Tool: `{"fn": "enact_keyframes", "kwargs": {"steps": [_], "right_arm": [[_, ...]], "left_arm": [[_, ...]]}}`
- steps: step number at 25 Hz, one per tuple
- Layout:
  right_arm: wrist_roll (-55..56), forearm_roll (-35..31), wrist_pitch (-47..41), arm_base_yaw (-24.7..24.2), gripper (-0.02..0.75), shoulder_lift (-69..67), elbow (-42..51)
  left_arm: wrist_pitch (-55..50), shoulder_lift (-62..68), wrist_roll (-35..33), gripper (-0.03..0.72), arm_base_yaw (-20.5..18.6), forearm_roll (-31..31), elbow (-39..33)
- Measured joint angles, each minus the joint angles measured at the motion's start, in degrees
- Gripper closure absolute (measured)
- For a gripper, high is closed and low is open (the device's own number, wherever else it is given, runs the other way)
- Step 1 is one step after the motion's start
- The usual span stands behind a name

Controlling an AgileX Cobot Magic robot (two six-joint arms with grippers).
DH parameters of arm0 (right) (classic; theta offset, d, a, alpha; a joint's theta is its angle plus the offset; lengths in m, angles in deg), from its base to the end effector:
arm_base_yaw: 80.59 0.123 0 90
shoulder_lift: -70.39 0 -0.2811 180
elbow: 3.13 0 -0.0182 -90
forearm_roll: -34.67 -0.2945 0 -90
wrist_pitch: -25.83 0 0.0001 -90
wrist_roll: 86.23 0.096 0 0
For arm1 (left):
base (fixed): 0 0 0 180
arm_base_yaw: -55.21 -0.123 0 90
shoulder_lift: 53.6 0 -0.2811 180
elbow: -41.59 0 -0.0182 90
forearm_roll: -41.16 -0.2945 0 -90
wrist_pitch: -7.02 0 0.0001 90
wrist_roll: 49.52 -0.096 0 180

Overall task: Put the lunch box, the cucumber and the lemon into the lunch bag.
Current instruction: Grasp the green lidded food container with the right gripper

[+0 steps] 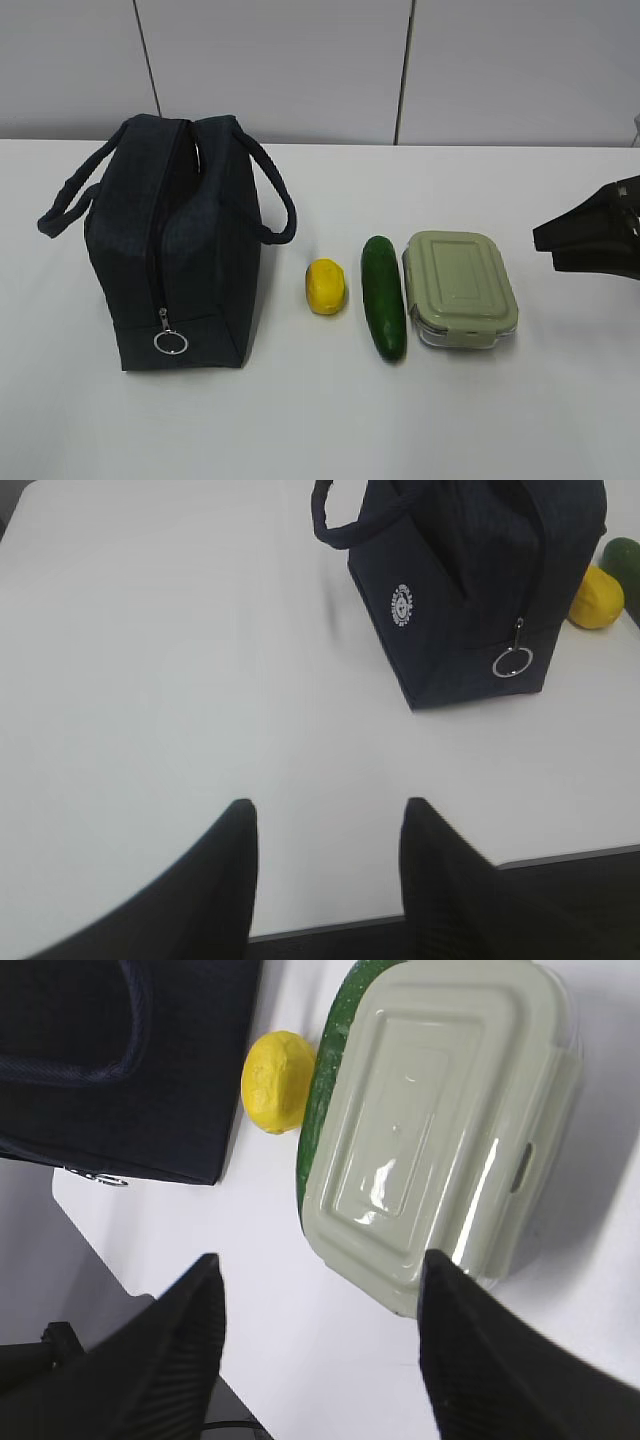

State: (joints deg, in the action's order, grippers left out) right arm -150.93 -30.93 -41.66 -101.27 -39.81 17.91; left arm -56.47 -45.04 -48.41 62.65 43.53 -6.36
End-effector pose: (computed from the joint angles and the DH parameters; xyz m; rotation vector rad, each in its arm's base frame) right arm 0.3409 -0.0423 0.1546 -0.1267 2.4342 1.1971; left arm 0.0398 -0.0088 0.2945 0.1188 2.0934 -0.1401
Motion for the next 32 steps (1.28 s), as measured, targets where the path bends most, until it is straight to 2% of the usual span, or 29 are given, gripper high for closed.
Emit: {"fn": "enact_keyframes", "kwargs": {"steps": [7,14,22,32], "right_arm": [[1.9,0.1,0.0,0.0,0.276,0.0,-0.3],[4.3,2.4,0.0,0.0,0.153,-2.3,-3.3],[4.9,3.8,0.0,0.0,0.148,-10.2,-9.1],[3.7,3.9,0.2,1.7,0.148,-17.9,-10.6]], "left_arm": [[0.0,0.0,0.0,0.367,0.0,0.0,0.0],[0.0,0.0,0.0,0.367,0.0,0.0,0.0],[0.0,0.0,0.0,0.367,0.0,0.0,0.0],[0.0,0.0,0.0,0.367,0.0,0.0,0.0]]}}
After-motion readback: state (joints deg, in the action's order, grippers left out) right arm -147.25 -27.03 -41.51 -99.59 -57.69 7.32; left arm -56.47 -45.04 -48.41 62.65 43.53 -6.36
